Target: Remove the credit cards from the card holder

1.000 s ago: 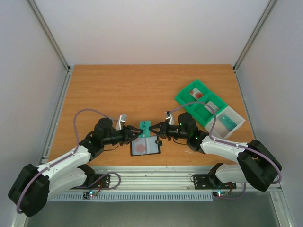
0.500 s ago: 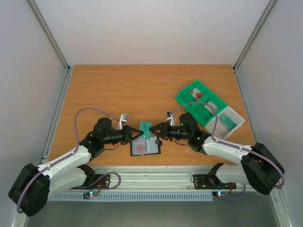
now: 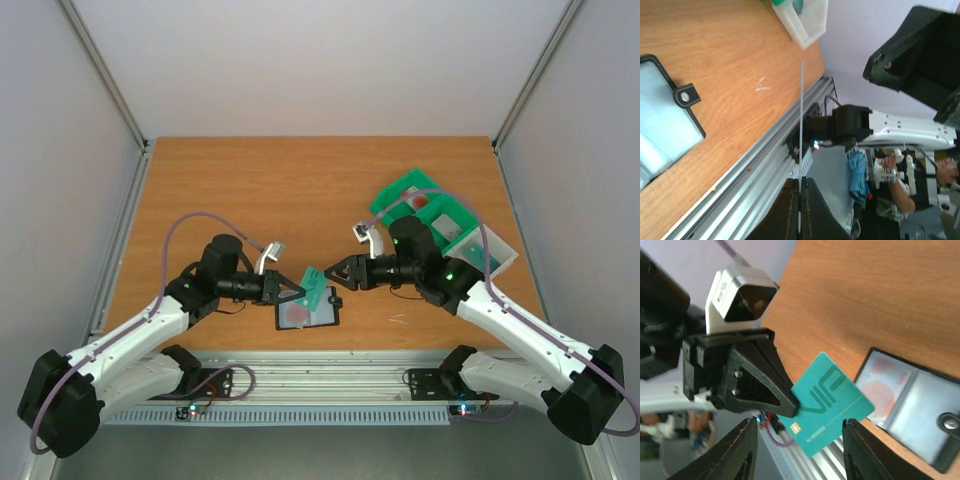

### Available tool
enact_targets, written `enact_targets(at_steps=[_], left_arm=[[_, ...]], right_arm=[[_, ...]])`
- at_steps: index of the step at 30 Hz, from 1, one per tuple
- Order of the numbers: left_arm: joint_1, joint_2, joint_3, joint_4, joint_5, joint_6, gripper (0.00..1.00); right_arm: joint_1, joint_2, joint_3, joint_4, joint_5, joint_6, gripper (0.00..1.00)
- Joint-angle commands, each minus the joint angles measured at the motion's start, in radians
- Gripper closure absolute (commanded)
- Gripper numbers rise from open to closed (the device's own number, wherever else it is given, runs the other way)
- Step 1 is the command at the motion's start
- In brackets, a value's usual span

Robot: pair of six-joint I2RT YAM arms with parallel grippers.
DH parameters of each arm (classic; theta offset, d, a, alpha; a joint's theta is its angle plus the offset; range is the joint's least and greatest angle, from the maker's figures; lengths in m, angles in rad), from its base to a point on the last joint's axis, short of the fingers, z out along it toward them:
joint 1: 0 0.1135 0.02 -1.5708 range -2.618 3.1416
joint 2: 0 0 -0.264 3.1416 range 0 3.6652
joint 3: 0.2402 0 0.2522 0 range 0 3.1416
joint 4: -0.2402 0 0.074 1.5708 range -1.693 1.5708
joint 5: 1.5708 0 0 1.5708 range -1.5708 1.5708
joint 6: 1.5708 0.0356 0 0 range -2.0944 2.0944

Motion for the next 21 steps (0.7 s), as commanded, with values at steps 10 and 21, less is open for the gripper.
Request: enact_targets(at_steps=[10,21], left_arm=[[-0.02,0.004,0.044,-0.049,0.16,0.108,1.0],[-0.145,-0.014,0.052,-0.075,0.112,0.129,0.99]], right_arm=[[-0.05,-0.023,0.087,-0.331,-0.177,-0.298,0.54],[-0.065,0.067,0.162,-0.441,-0.262,-0.381,0.61]])
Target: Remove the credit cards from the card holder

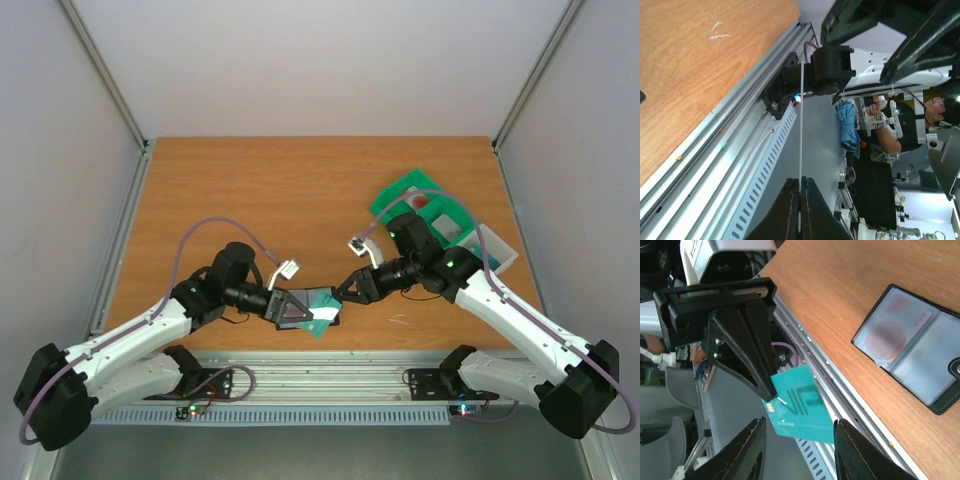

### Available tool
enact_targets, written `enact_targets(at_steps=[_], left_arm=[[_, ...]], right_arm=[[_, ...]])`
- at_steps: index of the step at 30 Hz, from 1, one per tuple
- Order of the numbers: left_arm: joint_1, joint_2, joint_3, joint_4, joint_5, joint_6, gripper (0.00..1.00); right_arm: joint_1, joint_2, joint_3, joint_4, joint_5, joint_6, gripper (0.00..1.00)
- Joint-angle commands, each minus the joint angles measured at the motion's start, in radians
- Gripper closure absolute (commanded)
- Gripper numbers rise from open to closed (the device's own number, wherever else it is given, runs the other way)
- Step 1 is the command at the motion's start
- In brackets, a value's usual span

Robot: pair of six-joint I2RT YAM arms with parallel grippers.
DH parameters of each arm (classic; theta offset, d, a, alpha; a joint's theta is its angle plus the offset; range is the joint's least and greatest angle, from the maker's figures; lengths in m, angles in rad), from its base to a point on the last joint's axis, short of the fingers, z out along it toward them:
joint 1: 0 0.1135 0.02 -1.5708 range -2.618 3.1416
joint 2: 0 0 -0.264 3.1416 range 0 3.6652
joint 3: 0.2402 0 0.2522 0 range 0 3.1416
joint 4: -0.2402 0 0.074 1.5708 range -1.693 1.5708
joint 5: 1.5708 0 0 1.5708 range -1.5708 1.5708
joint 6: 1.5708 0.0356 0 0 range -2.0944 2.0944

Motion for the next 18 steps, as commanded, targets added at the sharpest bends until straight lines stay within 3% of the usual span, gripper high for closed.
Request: enact_targets(at_steps=[1,18], left_arm=[[-0.036,-0.016,0.024,-0.001,-0.014,0.03,1.0],[-0.062,-0.061,0.03,-0.032,-0.04,0.058,1.0]], right_arm=[[-0.006,0.04,0.039,-0.048,-0.059,-0.047,0.61],[-0.008,0.116,0.0,-0.011,-0.162,-0.055,0.58]])
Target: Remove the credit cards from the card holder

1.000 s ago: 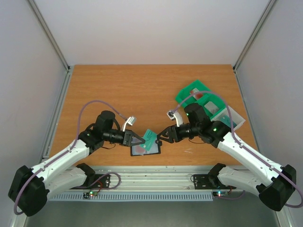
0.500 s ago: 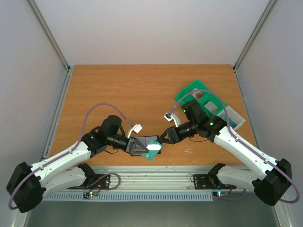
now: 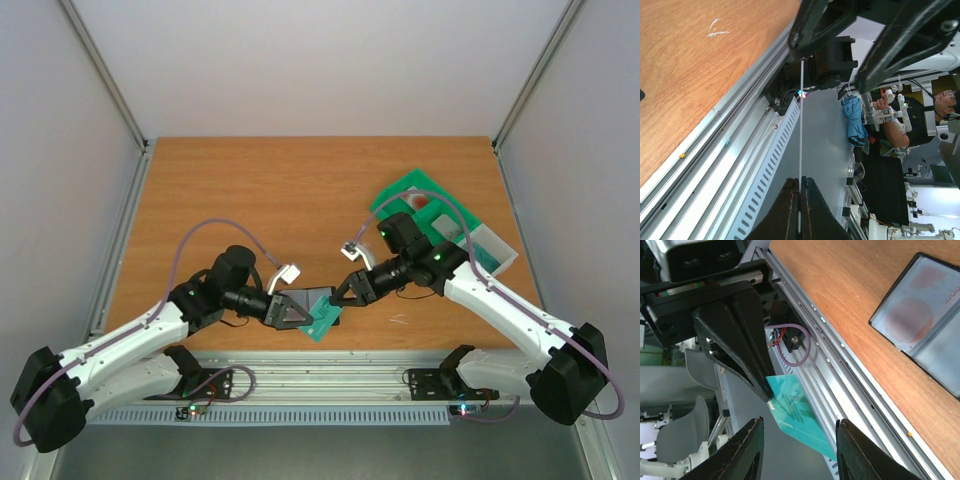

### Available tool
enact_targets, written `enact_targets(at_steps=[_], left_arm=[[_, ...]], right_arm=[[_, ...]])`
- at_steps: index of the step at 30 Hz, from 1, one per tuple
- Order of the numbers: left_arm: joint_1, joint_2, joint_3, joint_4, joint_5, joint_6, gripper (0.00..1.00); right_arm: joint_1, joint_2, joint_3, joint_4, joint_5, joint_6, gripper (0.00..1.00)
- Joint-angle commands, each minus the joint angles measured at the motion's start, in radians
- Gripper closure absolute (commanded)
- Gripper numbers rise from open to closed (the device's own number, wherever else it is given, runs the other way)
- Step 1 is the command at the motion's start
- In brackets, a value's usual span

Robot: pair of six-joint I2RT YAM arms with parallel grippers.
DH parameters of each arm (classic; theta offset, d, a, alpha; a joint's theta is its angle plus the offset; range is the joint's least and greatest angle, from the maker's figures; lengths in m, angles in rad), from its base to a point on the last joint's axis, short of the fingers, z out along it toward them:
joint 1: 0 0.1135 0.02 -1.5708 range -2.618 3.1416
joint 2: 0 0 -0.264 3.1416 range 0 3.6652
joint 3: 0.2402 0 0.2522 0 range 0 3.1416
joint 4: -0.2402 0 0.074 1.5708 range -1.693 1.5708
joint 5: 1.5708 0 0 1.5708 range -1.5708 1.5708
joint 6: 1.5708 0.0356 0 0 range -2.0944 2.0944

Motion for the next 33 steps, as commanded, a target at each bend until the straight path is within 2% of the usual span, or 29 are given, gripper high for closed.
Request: enact_targets(at_steps=[1,10,16,22,33], left_arm=[[-0.007,-0.046,0.025,0.017,0.003,0.014,1.0],[-0.009,-0.046,0.023,0.016,0.004,0.011,1.0],[-0.009,-0.055,0.024,0.024,0.006,0.005,1.0],[-0.008,-0.054,0.025,0.019,-0.009,-0.003,0.99],[-0.009,-0.06,0.012,0.066,-0.04,-0.054,1.0]], right_arm=[[-0.004,0.019,-0.014,0.019,-0.057,-0.011,0.58],[-0.003,0.017,-0.03,0.07,-0.152,0.006,0.63],[-0.003,0.044,-0.018,0.087,-0.198,0.006,0.73],[-0.003,0.053,-0.006,0.088,-0.2,-0.001,0.87],[-0.004,0.053,-0.017,0.114,-0.231,0.013,0.96]])
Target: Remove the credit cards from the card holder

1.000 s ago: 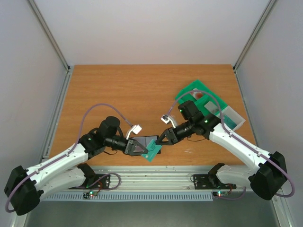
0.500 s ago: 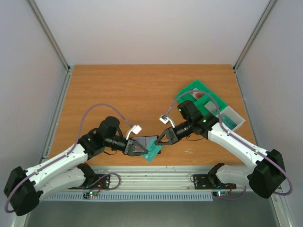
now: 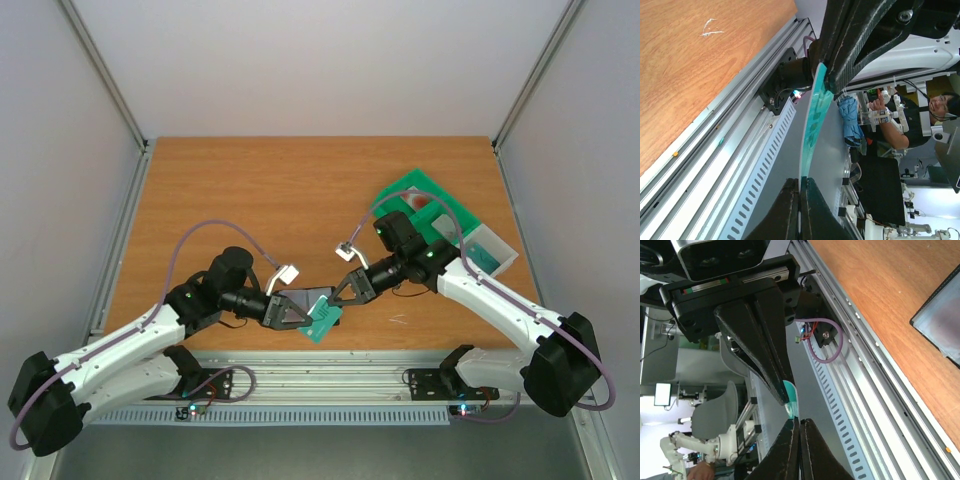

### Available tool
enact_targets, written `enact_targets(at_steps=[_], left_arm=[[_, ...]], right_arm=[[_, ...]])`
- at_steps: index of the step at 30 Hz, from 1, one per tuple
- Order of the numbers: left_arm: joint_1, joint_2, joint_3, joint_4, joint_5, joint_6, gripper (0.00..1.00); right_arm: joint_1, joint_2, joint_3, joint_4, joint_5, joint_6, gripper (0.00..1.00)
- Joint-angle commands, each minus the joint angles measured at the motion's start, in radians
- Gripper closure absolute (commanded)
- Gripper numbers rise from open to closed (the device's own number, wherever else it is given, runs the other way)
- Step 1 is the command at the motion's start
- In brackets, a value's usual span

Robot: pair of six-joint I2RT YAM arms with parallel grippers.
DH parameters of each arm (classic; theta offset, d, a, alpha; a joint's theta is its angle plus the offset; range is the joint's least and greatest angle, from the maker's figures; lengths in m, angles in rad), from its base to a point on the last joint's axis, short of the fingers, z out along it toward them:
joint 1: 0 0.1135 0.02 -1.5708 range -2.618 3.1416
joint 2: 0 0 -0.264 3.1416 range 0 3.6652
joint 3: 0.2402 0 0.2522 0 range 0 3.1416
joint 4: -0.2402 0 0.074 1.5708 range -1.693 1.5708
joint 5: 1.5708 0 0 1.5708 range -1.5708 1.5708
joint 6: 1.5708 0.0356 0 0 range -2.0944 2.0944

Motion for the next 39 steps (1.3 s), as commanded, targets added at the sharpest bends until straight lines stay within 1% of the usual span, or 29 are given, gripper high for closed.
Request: enact_targets(at_steps=[1,3,7,13,14,17,18,19,20,24,30,33,36,39], left_arm=[[-0.003,-0.014,0.015,0.065,-0.045,-0.03,1.0],[-0.003,-0.014,0.021,0.048,-0.071,-0.028,0.99],[-0.003,-0.016,0.037,0.01,-0.154,-0.026,0.79],[-0.002,-0.015,0.082,-0.059,-0.262,-0.002,0.38],[-0.002,-0.012,0.091,-0.076,-0.277,0.002,0.32],[-0.001,-0.006,0.119,-0.136,-0.319,0.026,0.2],[-0.001,-0.004,0.13,-0.163,-0.34,0.034,0.14],[-0.001,-0.004,0.142,-0.193,-0.366,0.046,0.04],[-0.002,-0.006,0.152,-0.219,-0.389,0.057,0.01],[-0.002,-0.02,0.184,-0.282,-0.473,0.096,0.01],[-0.002,-0.02,0.221,-0.321,-0.563,0.126,0.01],[-0.002,-0.007,0.24,-0.347,-0.576,0.146,0.01],[-0.003,0.002,0.255,-0.367,-0.559,0.177,0.01],[-0.001,-0.004,0.251,-0.371,-0.545,0.196,0.01]], right_arm=[[0.003,-0.009,0.004,0.036,-0.056,0.012,0.98],[0.003,-0.014,-0.002,0.049,-0.069,0.02,0.99],[0.002,-0.024,-0.004,0.06,-0.074,0.037,0.99],[-0.036,-0.069,-0.005,0.047,-0.026,0.064,0.99],[-0.044,-0.074,-0.005,0.044,-0.01,0.07,0.99],[-0.062,-0.09,-0.006,0.039,0.053,0.092,0.99],[-0.064,-0.095,-0.006,0.033,0.086,0.098,0.99],[-0.064,-0.103,-0.006,0.034,0.122,0.109,0.99],[-0.064,-0.119,-0.016,0.05,0.152,0.13,0.99],[-0.064,-0.156,-0.047,0.087,0.265,0.232,0.99],[-0.083,-0.183,-0.035,-0.011,0.509,0.269,0.99],[-0.126,-0.205,-0.031,-0.04,0.59,0.286,0.99],[-0.193,-0.233,-0.019,-0.066,0.621,0.283,0.99],[-0.262,-0.26,0.006,-0.136,0.698,0.272,0.99]])
